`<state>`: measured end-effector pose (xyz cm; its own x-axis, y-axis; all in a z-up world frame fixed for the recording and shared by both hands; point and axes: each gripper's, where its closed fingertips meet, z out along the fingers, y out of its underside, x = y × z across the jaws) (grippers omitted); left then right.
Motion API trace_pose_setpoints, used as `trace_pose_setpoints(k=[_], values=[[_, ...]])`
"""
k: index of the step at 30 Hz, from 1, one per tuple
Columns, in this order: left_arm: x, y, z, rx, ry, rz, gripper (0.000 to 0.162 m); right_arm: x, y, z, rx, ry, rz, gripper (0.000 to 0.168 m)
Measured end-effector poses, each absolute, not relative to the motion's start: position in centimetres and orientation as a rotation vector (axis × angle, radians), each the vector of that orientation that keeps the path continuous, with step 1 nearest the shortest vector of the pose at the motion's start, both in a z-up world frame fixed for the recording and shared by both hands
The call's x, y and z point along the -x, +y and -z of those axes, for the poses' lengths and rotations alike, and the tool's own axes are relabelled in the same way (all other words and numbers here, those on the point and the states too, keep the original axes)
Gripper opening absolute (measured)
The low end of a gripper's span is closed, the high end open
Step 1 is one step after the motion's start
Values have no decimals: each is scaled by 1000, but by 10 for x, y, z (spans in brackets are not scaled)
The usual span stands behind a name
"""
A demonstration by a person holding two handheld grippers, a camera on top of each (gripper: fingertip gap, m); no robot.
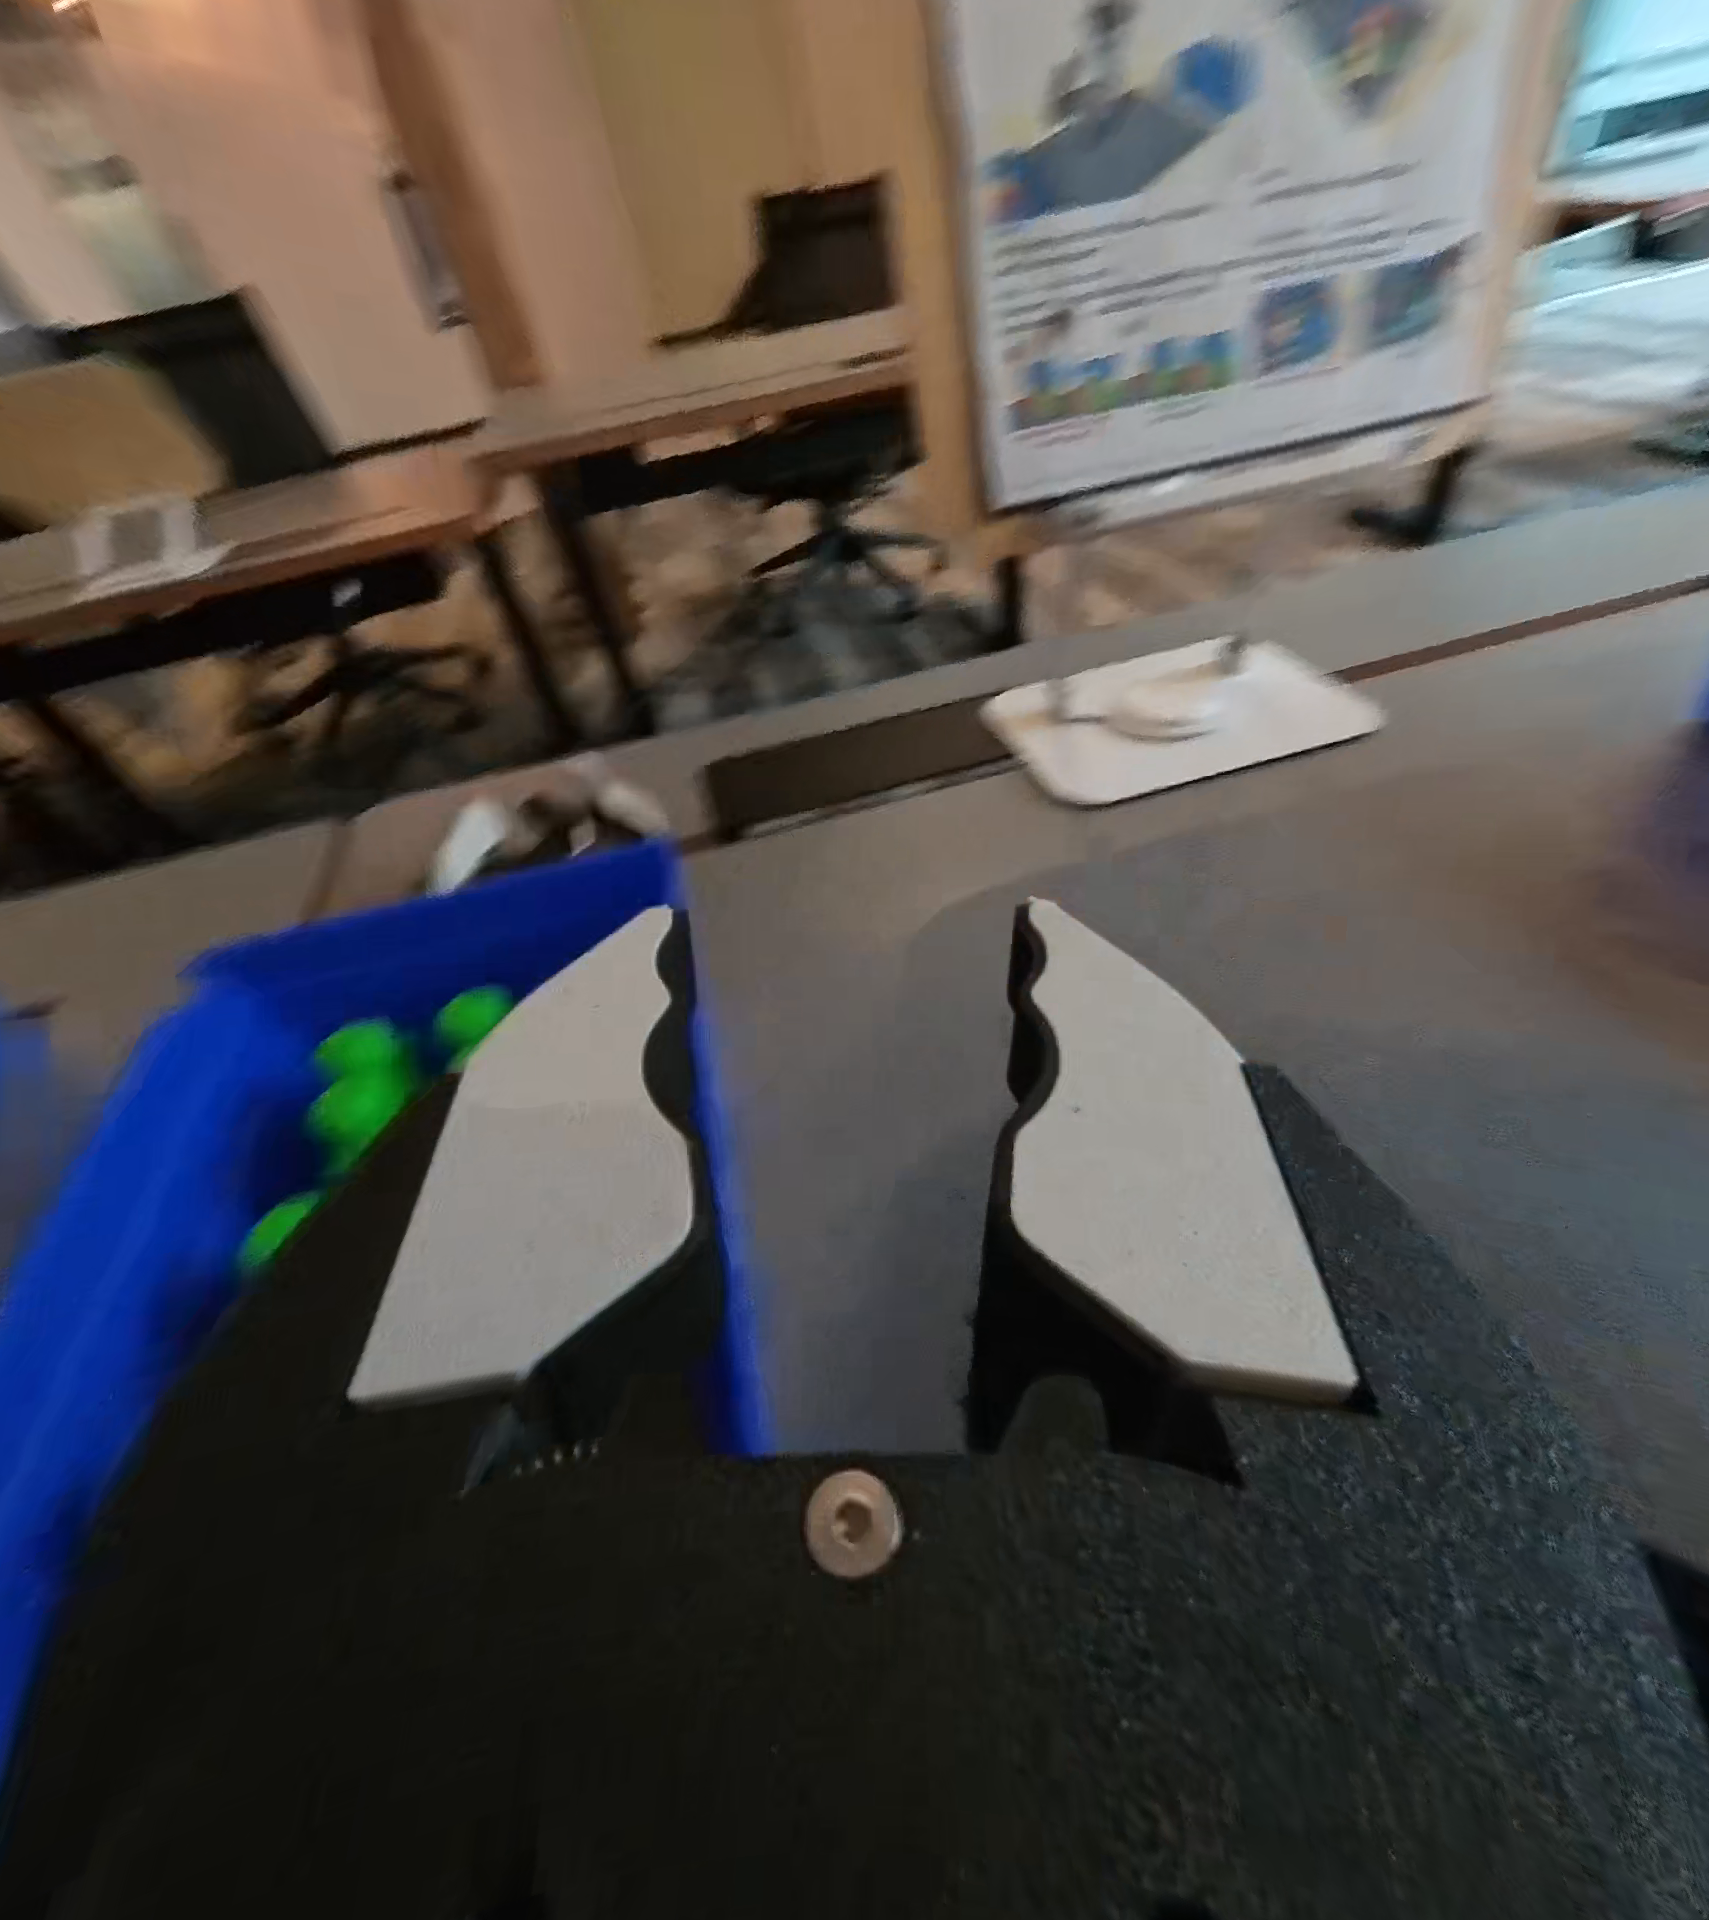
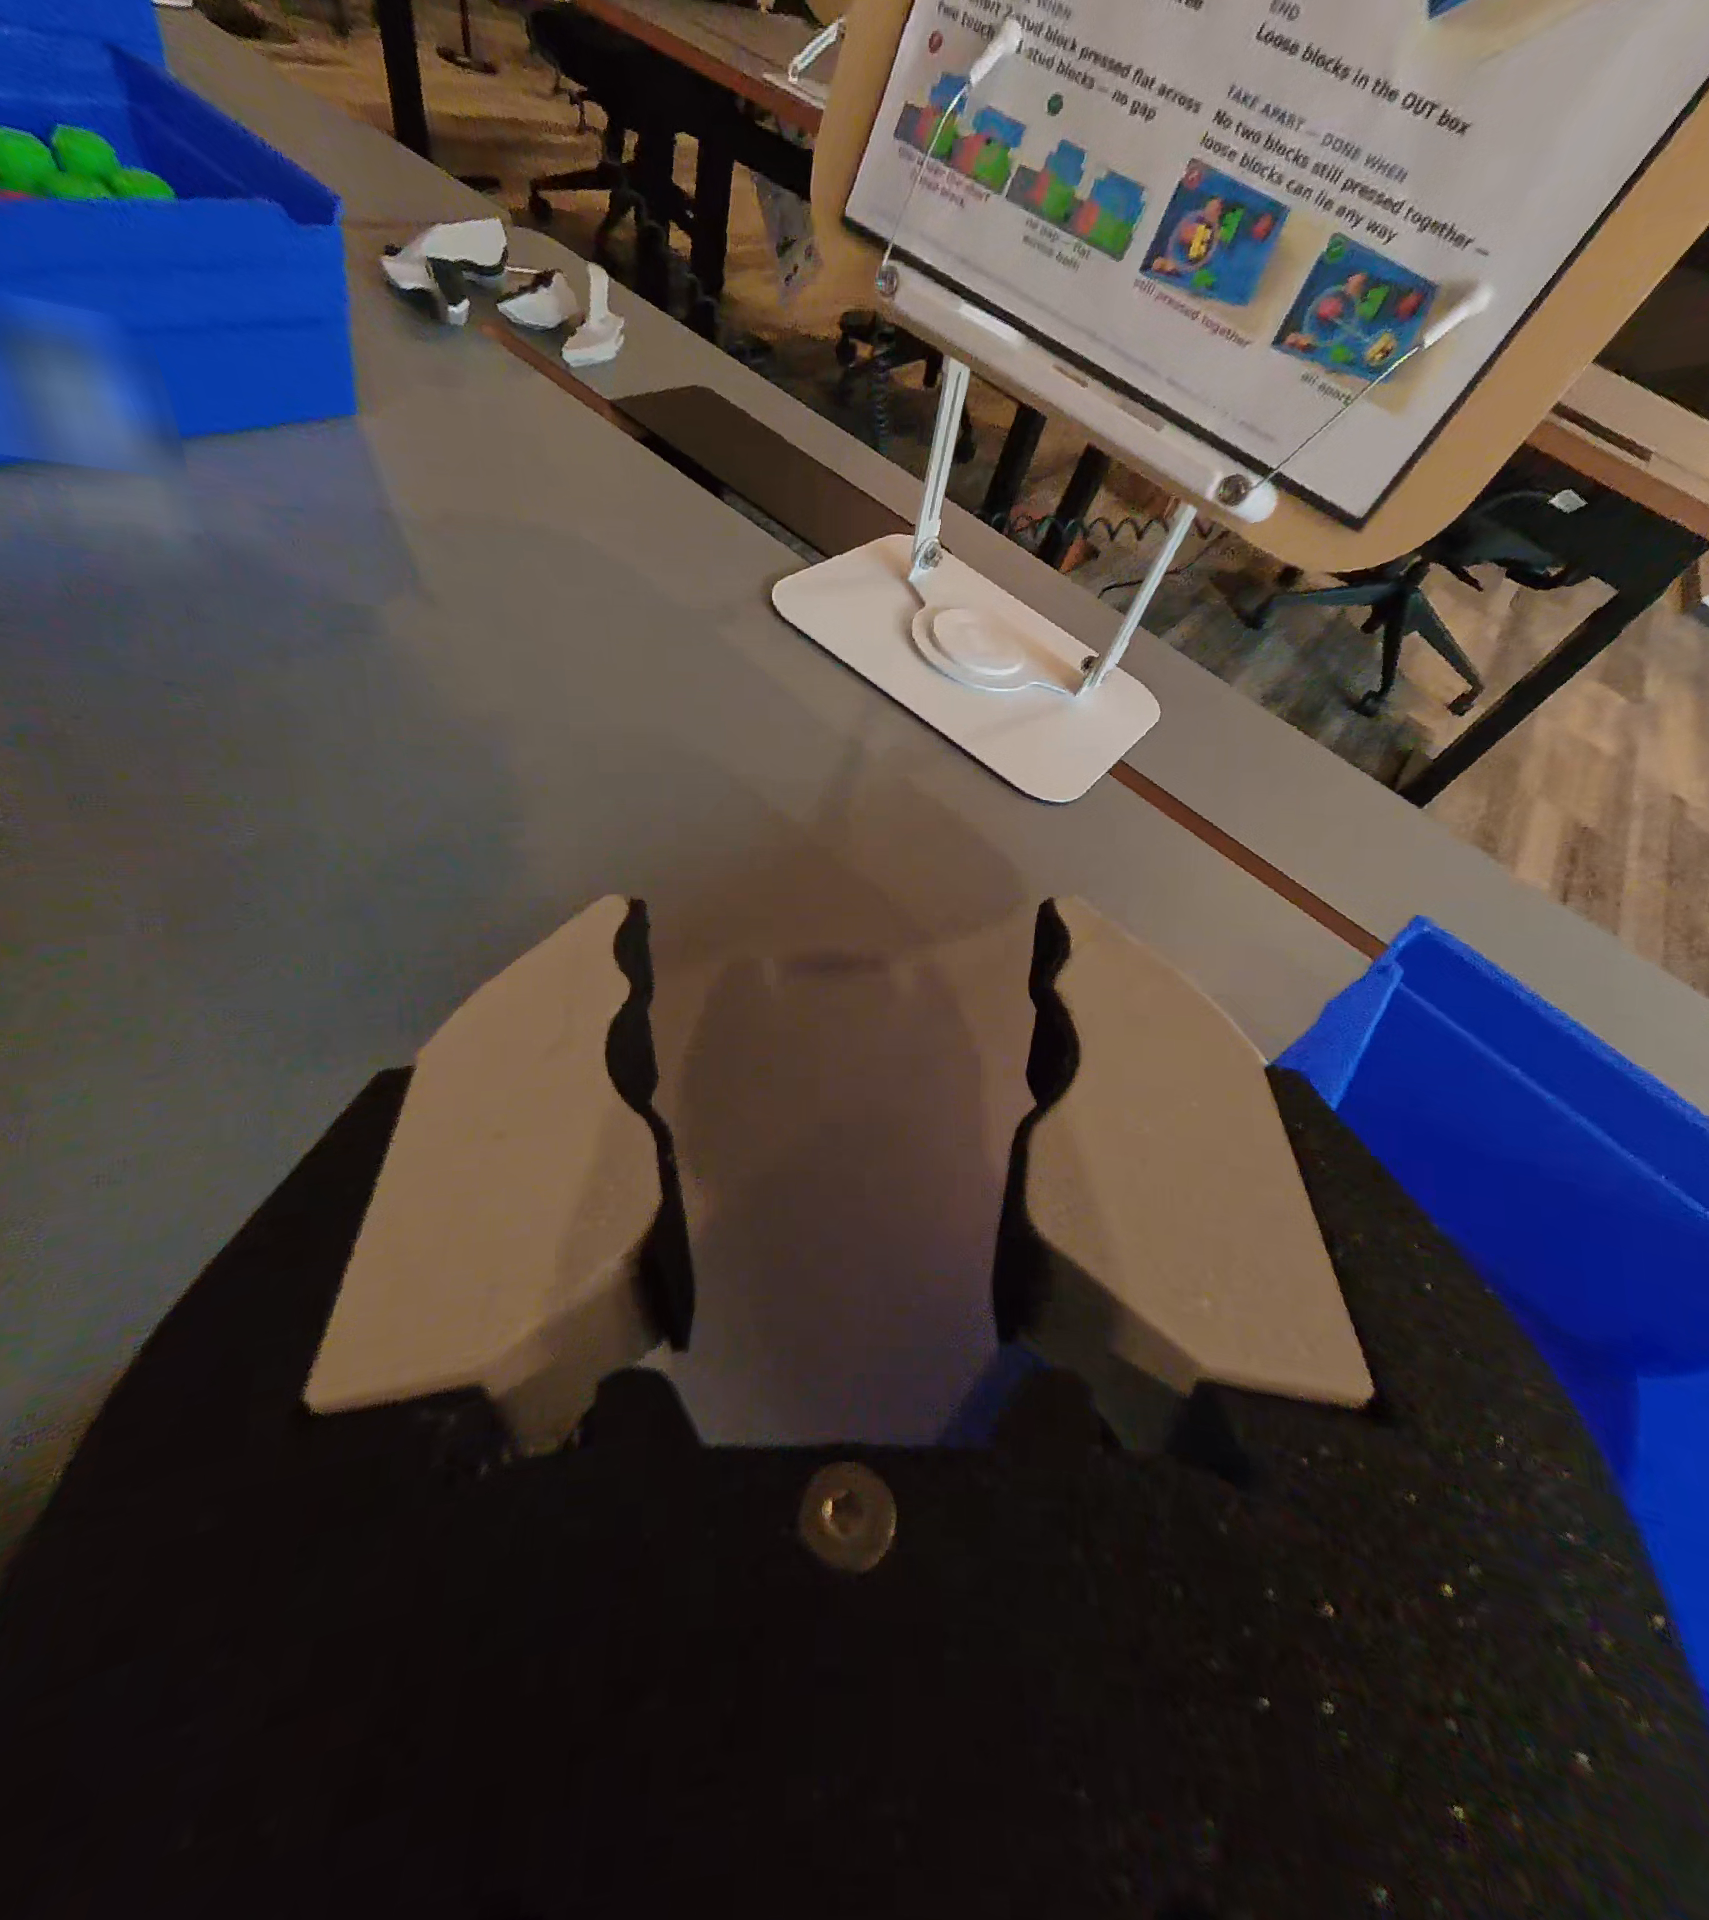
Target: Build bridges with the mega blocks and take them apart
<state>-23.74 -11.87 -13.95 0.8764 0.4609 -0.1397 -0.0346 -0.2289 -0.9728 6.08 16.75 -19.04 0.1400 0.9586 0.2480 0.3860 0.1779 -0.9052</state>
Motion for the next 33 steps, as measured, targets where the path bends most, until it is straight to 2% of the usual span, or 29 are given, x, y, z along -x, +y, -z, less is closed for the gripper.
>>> trace_pose_setpoints(k=[6, 13, 23, 33], values=[[302, -230, 198, 1875, -814, -802, 61, -52, 172, 207, 1415, -1430, -725, 68], [325, -269, 275, 2099, -1065, -805, 64, -55, 176, 206, 1409, -1416, -713, 68], [361, -274, 290, 2250, -1186, -828, 61, -58, 178, 208, 1412, -1403, -705, 67], [370, -274, 312, 2472, -1291, -675, 54, -60, 179, 210, 1410, -1402, -697, 67]])
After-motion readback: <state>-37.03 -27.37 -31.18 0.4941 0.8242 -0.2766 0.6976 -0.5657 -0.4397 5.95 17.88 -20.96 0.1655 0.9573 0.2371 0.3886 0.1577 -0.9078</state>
